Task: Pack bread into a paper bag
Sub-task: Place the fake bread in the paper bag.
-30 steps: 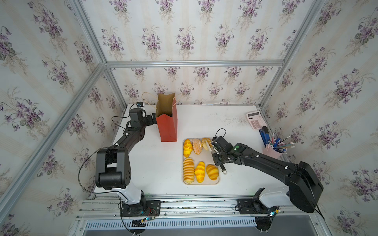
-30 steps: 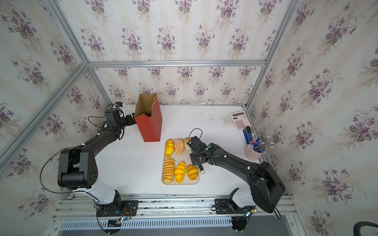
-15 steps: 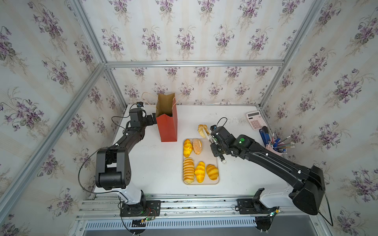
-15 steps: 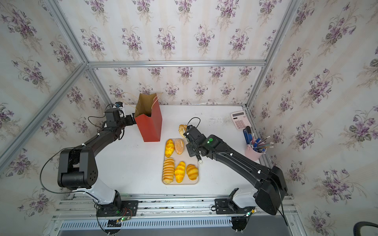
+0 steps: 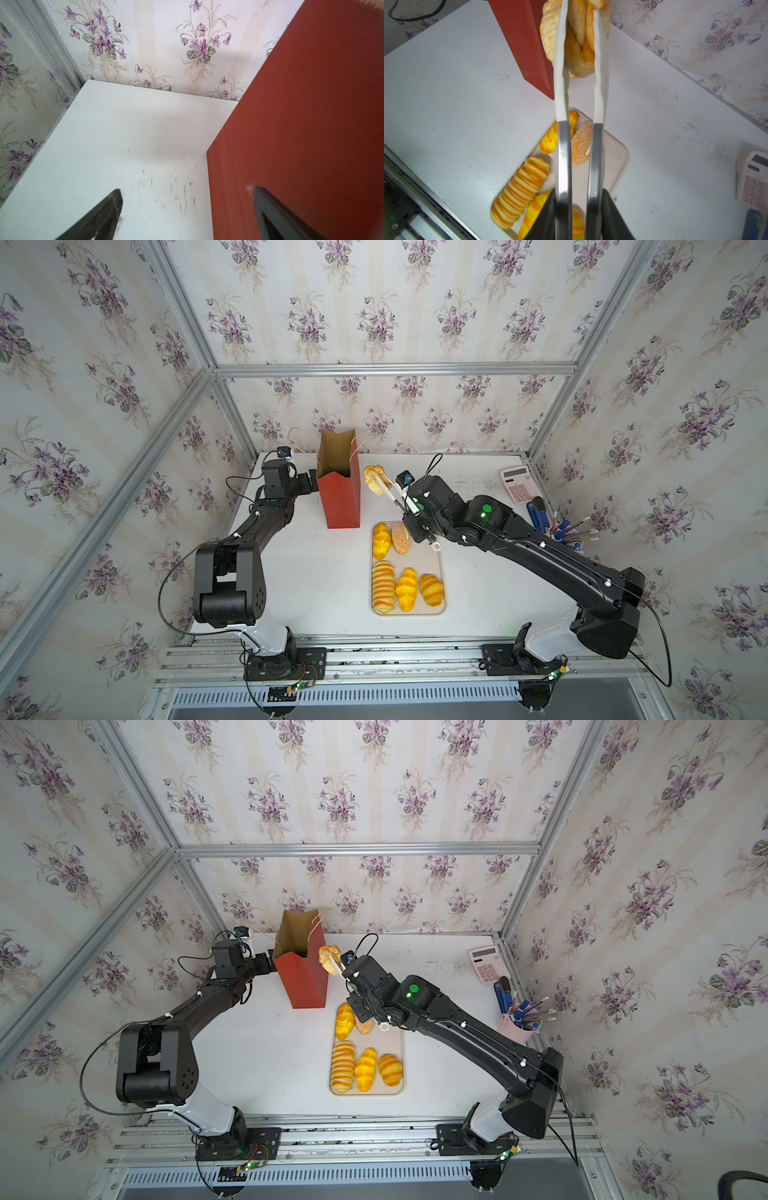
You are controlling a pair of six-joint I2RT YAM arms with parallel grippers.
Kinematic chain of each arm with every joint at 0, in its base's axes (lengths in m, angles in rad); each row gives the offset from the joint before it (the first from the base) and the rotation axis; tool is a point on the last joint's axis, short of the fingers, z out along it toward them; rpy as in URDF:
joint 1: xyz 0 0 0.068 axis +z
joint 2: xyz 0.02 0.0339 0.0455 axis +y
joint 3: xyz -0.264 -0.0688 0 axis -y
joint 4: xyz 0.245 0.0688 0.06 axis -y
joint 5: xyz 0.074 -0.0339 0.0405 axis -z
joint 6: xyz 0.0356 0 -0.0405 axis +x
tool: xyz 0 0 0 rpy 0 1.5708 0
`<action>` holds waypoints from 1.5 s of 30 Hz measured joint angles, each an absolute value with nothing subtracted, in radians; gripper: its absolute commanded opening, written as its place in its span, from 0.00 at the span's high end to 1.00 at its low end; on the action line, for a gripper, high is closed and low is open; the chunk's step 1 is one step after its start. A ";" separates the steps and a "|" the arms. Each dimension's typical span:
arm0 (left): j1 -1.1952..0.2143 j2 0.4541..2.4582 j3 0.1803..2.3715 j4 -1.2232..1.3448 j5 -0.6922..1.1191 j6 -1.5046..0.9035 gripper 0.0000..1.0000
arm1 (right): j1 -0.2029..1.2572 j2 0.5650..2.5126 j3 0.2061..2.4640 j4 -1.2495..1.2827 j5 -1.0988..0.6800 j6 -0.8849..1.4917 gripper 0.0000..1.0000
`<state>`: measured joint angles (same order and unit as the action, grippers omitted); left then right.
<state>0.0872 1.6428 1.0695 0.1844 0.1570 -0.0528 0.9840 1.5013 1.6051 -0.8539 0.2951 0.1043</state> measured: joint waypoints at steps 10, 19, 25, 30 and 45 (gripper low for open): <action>0.087 1.644 1.053 0.185 0.158 -0.053 0.00 | 1.028 1.620 1.796 -0.858 0.279 0.006 0.69; 0.087 1.643 1.037 0.186 0.160 -0.052 0.00 | 1.031 1.734 1.913 -0.820 0.251 -0.087 0.69; 0.087 1.643 1.031 0.192 0.160 -0.049 0.00 | 1.005 1.791 1.983 -0.804 0.249 -0.132 0.70; 0.087 1.649 1.031 0.196 0.164 -0.048 0.00 | 0.960 1.810 2.015 -0.789 0.250 -0.139 0.70; 0.088 1.654 1.031 0.208 0.175 -0.047 0.00 | 0.907 1.891 2.051 -0.735 0.213 -0.184 0.72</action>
<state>0.0875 1.6539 1.0306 0.2085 0.1753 -0.0471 0.9066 1.8908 2.0514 -0.7345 0.2131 -0.1837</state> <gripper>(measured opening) 0.998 0.289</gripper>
